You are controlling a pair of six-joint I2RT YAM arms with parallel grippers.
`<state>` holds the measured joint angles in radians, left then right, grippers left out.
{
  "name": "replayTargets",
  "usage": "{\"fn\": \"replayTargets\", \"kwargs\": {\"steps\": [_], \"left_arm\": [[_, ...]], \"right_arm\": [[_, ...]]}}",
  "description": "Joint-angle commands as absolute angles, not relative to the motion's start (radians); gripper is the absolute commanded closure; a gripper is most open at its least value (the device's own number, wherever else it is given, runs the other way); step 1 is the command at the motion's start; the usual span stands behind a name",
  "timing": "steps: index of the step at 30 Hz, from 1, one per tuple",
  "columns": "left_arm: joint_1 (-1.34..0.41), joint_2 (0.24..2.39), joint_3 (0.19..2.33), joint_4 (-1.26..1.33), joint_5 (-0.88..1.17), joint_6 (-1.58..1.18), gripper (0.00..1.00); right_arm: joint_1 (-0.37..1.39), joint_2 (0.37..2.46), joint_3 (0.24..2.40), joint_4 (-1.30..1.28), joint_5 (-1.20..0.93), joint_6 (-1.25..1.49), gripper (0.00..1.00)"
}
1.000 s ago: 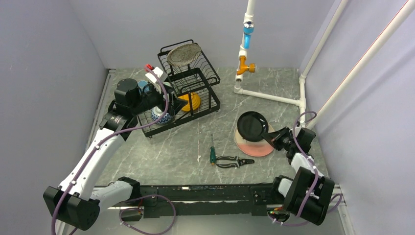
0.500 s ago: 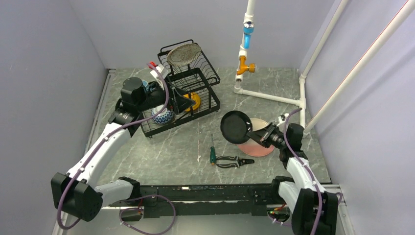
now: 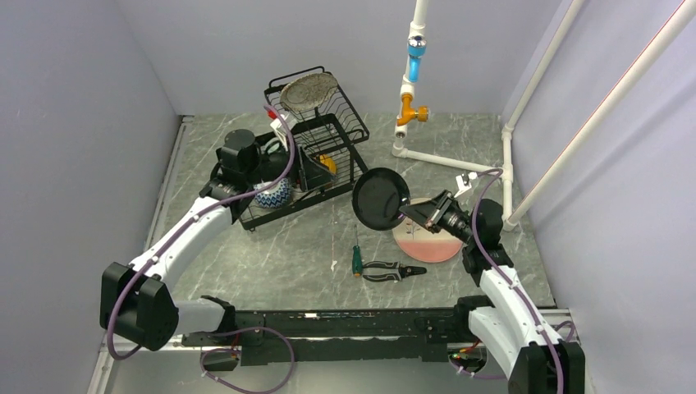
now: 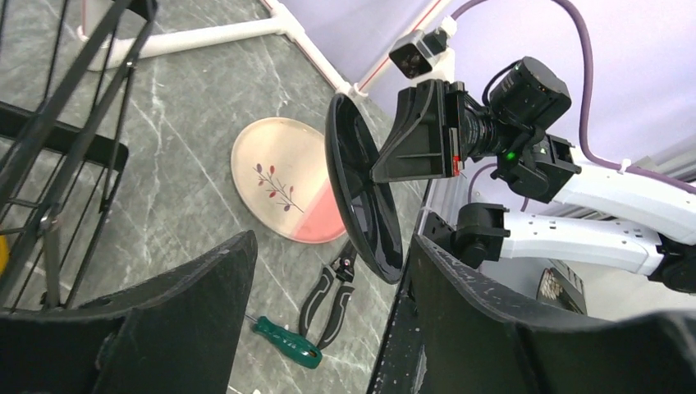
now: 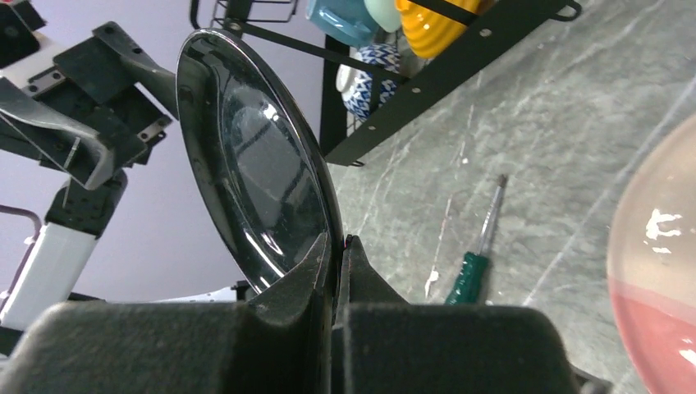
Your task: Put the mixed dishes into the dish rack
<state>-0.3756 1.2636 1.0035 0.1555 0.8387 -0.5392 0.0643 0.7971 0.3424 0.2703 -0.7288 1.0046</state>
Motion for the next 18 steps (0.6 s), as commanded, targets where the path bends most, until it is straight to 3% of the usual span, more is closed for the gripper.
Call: {"fn": "replayTargets", "kwargs": {"steps": [1,9,18], "left_arm": [[-0.413,1.281,1.053,0.162,0.857,-0.530,0.30],[-0.475,1.326,1.036,0.208,0.871,-0.575,0.41],[-0.494,1.335,1.046,0.184,0.867,-0.562,0.62]], "right_arm": [[0.110,0.777,0.406,0.398,-0.672,1.063,1.00],[0.195,0.789,0.444,0.437,-0.606,1.071,1.00],[0.268,0.799,0.449,0.463,-0.548,1.067,1.00]]}}
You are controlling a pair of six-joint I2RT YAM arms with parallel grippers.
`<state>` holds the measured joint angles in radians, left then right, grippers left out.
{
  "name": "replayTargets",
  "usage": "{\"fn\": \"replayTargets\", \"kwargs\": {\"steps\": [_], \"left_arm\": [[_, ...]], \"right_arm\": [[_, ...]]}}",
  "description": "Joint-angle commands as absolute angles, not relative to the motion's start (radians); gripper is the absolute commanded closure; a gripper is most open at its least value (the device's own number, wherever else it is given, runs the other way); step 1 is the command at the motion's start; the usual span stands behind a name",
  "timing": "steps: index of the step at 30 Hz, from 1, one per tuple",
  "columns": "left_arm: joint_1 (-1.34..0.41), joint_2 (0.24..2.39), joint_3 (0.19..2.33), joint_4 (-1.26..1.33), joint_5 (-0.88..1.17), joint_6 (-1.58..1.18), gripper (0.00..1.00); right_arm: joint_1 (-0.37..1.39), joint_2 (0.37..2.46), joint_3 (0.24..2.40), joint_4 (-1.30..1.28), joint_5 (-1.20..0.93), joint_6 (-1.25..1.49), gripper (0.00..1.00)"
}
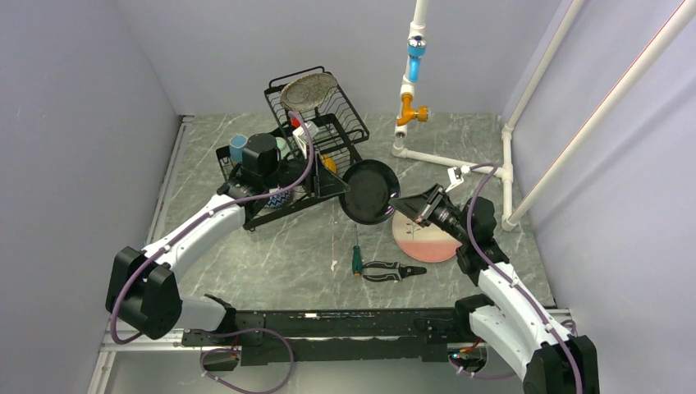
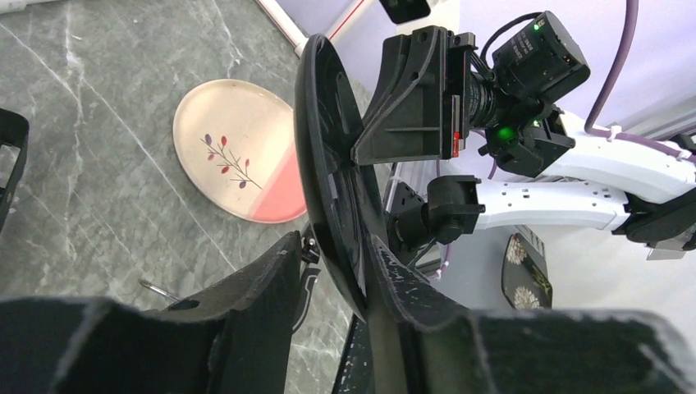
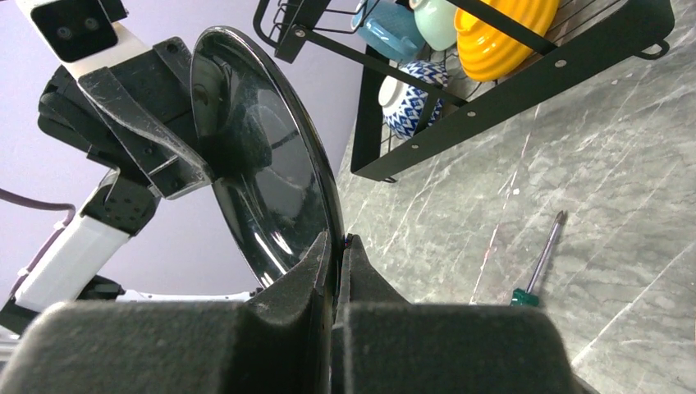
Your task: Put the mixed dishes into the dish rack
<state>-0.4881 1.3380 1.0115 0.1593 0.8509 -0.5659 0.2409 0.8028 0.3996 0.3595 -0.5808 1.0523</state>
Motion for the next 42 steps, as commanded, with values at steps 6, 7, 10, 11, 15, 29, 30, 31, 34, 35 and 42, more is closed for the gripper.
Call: {"fn": "replayTargets", "kwargs": {"steps": [6,7,10,11,15,29,30,31,34,35,42], "left_arm": [[-0.497,1.340,1.054,0.177,0.877,-0.559,0.70],[-0.498,1.342,1.059,0.169,0.877,-0.554,0.71],[-0.500,1.342,1.069,0.146,0.872,-0.537,0.81],[-0.500,1.339,1.069,0.137,0.866,-0.528,0.85],[-0.500,1.322,1.075,0.105,0.840,-0.487,0.93],[-0.500,1.235,1.019,0.130,0.729,-0.361,1.00],[-0.500,1.234,1.016,0.132,0.723,-0.347,1.00],[-0.500,1.231,1.012,0.137,0.720,-0.334,1.00],[-0.504,1.219,1.003,0.125,0.681,-0.290,1.00],[-0.507,1.210,1.006,0.108,0.656,-0.268,1.00],[-0.594,1.083,0.989,0.017,0.324,-0.087,1.00]], "right_arm": [[0.306,0.799,0.462,0.447,-0.503,1.037,1.00],[0.315,0.799,0.464,0.443,-0.494,1.030,1.00],[0.340,0.799,0.475,0.419,-0.462,1.001,1.00],[0.349,0.796,0.479,0.407,-0.452,0.989,1.00],[0.393,0.772,0.497,0.344,-0.379,0.923,1.00],[0.419,0.814,0.566,0.202,-0.356,0.772,0.39],[0.420,0.813,0.577,0.176,-0.350,0.753,0.35],[0.419,0.810,0.590,0.152,-0.342,0.737,0.31],[0.419,0.795,0.620,0.076,-0.321,0.690,0.22],[0.419,0.787,0.630,0.055,-0.319,0.673,0.20],[0.419,0.693,0.691,-0.125,-0.255,0.580,0.09]]}}
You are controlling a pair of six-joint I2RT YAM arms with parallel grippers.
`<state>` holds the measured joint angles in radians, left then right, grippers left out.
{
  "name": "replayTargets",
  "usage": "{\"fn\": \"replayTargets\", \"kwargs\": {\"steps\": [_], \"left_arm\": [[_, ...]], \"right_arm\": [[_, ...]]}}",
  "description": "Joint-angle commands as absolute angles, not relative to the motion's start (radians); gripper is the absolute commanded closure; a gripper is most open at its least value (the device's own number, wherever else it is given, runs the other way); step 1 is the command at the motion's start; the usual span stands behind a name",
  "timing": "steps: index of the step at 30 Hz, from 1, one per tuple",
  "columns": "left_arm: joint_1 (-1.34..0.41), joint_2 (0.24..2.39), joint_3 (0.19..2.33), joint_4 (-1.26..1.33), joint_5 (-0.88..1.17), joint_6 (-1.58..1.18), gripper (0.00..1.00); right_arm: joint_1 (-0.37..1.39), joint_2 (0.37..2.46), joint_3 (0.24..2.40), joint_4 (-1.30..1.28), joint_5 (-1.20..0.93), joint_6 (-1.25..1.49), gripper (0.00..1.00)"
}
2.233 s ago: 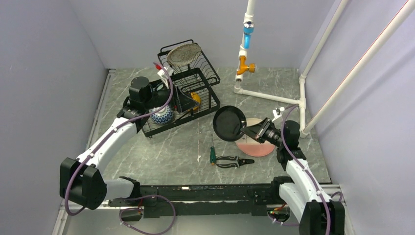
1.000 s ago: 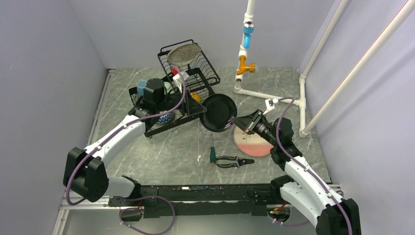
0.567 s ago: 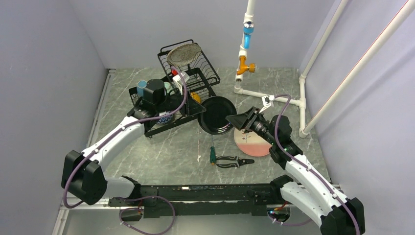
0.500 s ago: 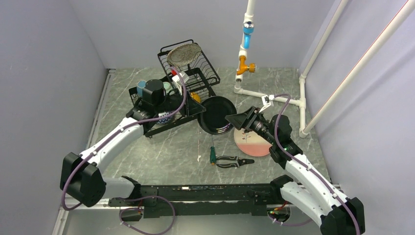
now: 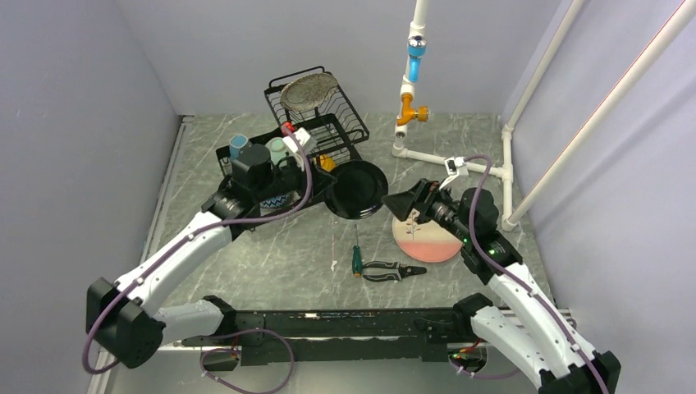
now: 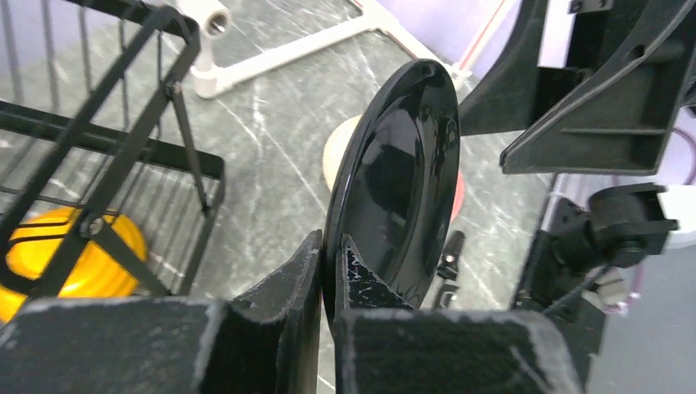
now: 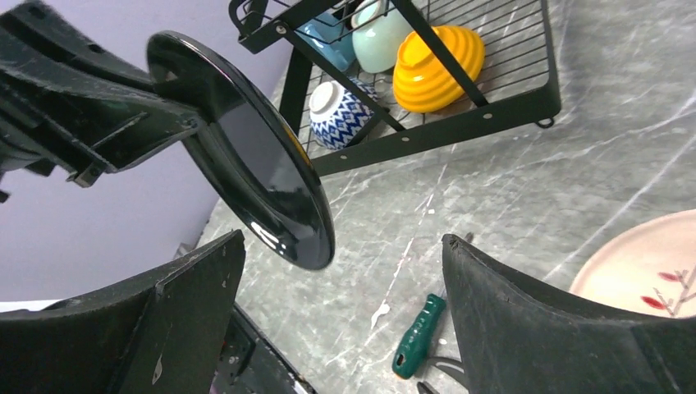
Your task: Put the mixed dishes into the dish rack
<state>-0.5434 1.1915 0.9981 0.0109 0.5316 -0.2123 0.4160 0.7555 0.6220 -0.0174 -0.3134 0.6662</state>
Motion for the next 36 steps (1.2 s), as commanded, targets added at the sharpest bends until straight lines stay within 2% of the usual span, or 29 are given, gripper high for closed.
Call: {"fn": "replayTargets", "kwargs": {"steps": [1,9,17,26,36], "left_arm": [[-0.604,1.063,0.981,0.018,0.281,-0.079,1.00],[-0.613,0.968,1.046,-0.080,0.050,0.038,1.00],[-0.611,1.022,1.242,-0.104,-0.105,0.329,1.00],[-0.574,1.167,1.430,-0.008,-0.060,0.548,1.00],[-0.463,1.386,1.618,0.040,0.036,0.599,1.00]], "right_arm": [[0.418,0.671,0.700,-0.149,-0.241,0.569,0.09],[0.418,0.584,0.730,-0.263,-0.106,0.492,0.02],[0.415,0.665,0.727,-0.223,-0.106,0.488,0.01],[0.408,0.772,0.760,-0.195,-0.130,0.479,0.01],[0.369,0.859,0.768,-0.185,-0.174,0.476,0.01]]}}
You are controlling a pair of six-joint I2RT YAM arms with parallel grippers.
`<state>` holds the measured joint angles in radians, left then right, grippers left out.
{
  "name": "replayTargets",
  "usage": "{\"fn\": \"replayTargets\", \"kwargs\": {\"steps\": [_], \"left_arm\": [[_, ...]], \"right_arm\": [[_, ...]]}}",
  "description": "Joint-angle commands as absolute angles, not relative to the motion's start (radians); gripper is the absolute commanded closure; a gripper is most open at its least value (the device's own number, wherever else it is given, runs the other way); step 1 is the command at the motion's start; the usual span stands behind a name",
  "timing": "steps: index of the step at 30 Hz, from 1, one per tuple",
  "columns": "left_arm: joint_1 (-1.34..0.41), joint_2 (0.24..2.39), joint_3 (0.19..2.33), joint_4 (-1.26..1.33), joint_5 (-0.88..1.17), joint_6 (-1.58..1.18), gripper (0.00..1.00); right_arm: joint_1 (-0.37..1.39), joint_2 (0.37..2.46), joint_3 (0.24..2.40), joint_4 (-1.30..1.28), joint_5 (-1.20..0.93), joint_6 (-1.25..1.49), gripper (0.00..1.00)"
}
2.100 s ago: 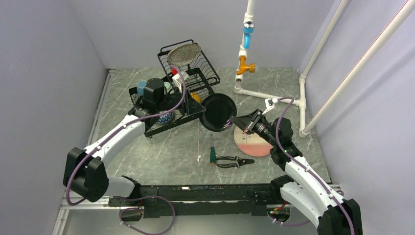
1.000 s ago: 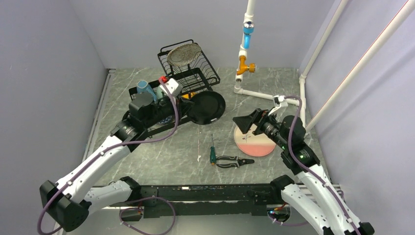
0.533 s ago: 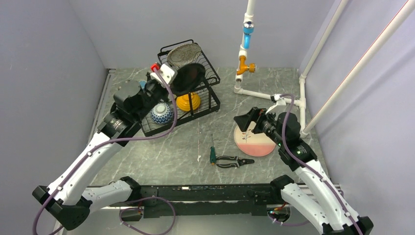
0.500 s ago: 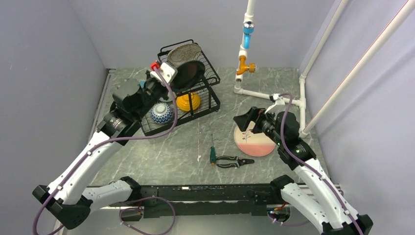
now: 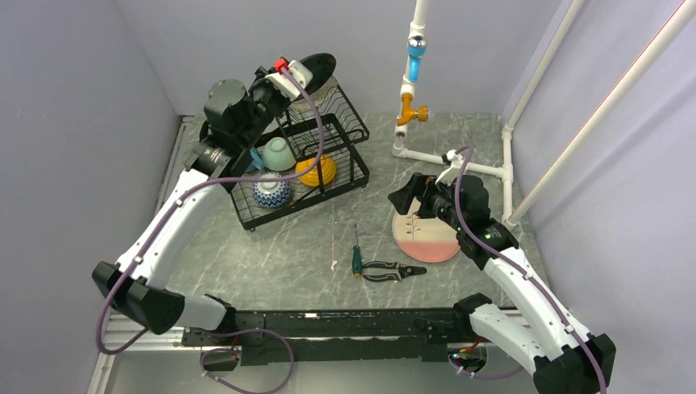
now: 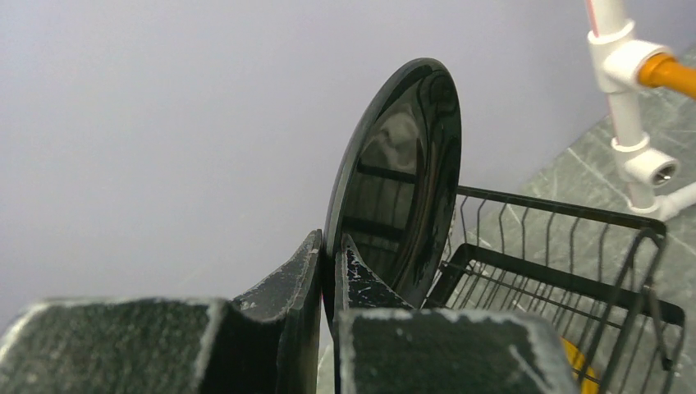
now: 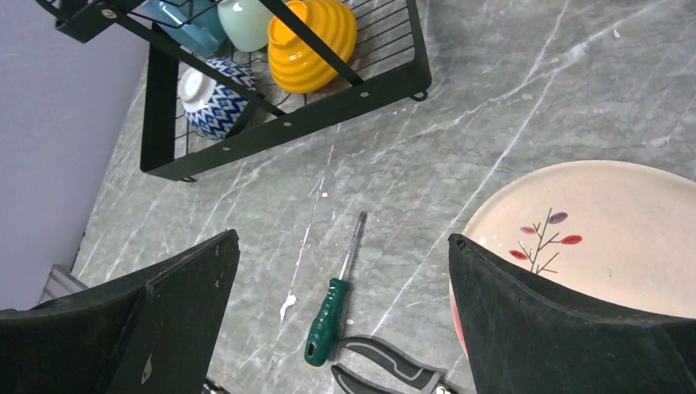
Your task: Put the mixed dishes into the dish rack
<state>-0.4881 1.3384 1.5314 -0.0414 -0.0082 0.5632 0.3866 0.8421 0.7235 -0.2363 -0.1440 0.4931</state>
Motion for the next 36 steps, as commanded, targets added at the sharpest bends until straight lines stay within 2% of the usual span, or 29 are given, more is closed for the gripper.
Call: {"fn": "replayTargets", "kwargs": {"steps": [1,18,36], "left_arm": [[-0.452,1.408,1.640,0.038,0.041,0.597,1.00],[-0.401,1.599,1.646,0.072,0.100,0.618,1.00],[-0.348,1.640,1.605,0.022,0.232,0.598,1.00]], "right_arm": [[0.361,0.867,0.767,-0.183,-0.180,0.478,0.01],[0.186,0.959,0.733,-0.104,-0.354,0.529,0.02],[0.168,0.968,0.732,-0.090,-0.382,0.538,0.02]]}}
